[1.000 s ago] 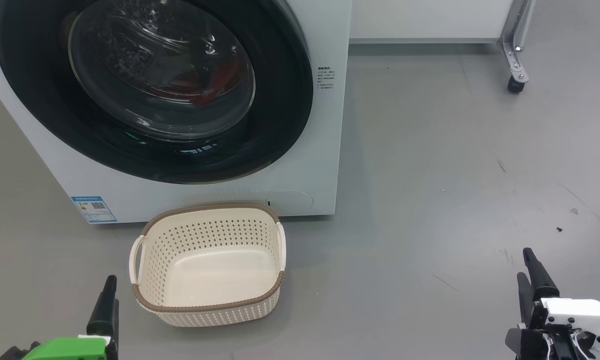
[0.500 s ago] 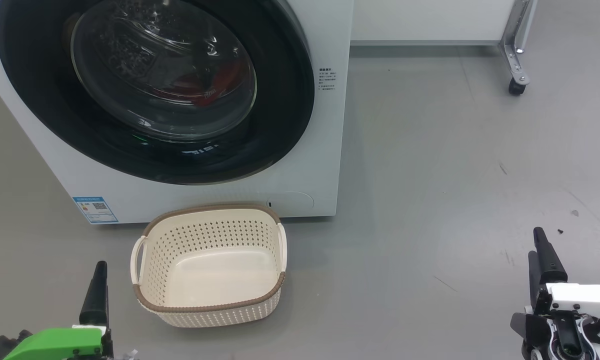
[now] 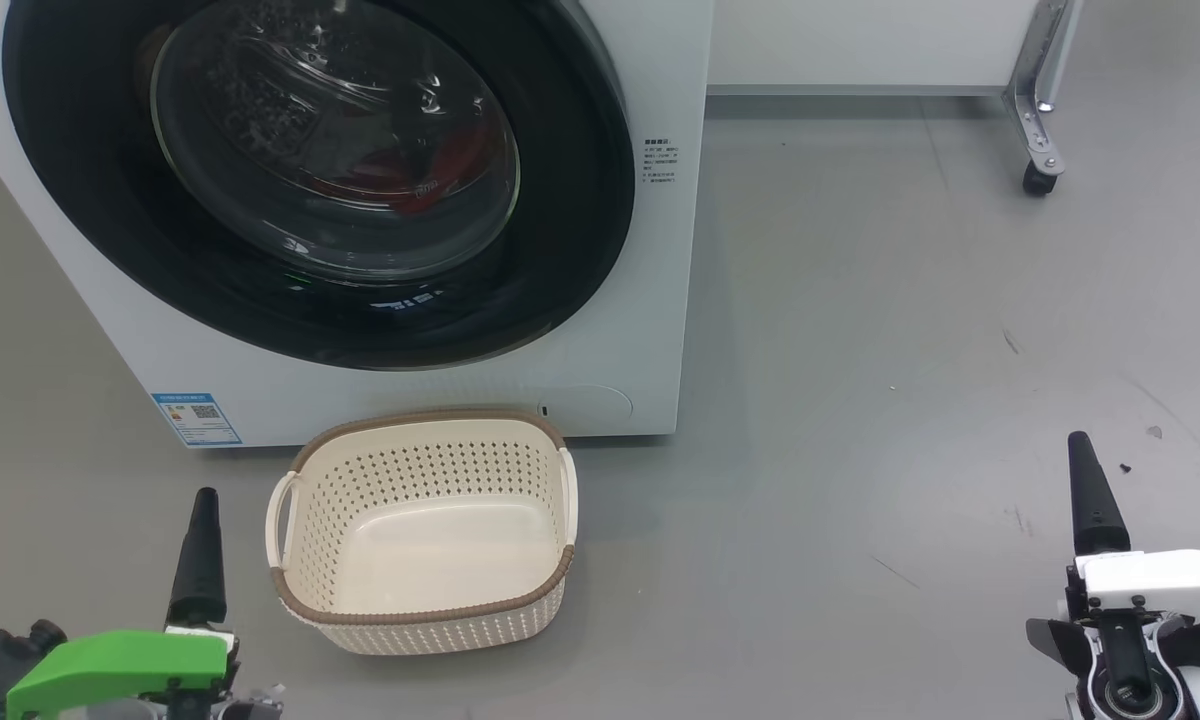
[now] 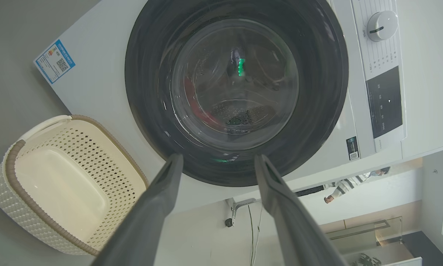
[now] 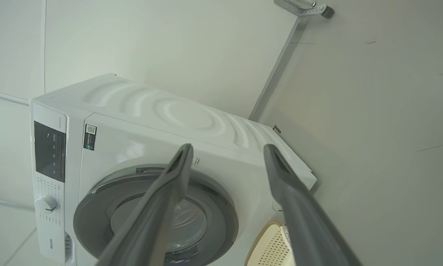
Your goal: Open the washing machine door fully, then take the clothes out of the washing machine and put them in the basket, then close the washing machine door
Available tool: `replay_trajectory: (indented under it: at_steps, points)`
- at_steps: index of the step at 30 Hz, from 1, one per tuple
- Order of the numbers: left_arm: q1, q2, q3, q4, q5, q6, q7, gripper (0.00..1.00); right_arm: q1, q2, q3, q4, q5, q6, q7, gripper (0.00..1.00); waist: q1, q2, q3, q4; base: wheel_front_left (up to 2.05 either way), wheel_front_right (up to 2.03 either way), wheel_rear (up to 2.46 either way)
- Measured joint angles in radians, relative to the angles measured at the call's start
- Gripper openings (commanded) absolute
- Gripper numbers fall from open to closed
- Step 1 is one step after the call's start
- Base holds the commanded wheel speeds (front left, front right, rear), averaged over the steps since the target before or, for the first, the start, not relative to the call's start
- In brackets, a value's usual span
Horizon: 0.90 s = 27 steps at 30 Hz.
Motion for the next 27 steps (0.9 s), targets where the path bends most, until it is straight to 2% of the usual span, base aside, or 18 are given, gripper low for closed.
replay_trajectory:
  at_steps: [7,27]
  points:
    - [0.0,-0.002,-0.02,-0.025,0.124,0.002,-0.016,1.0,0.0,-0.012,0.019,-0.022,-0.108,-0.018,-0.021,1.0,0.0,0.0,-0.001,0.001,0.0,0.0,0.0]
    - [0.0,-0.005,-0.097,-0.051,0.548,0.074,-0.059,1.0,0.0,-0.045,0.112,-0.057,-0.403,-0.054,-0.07,1.0,0.0,0.0,0.002,0.003,0.0,0.0,0.0]
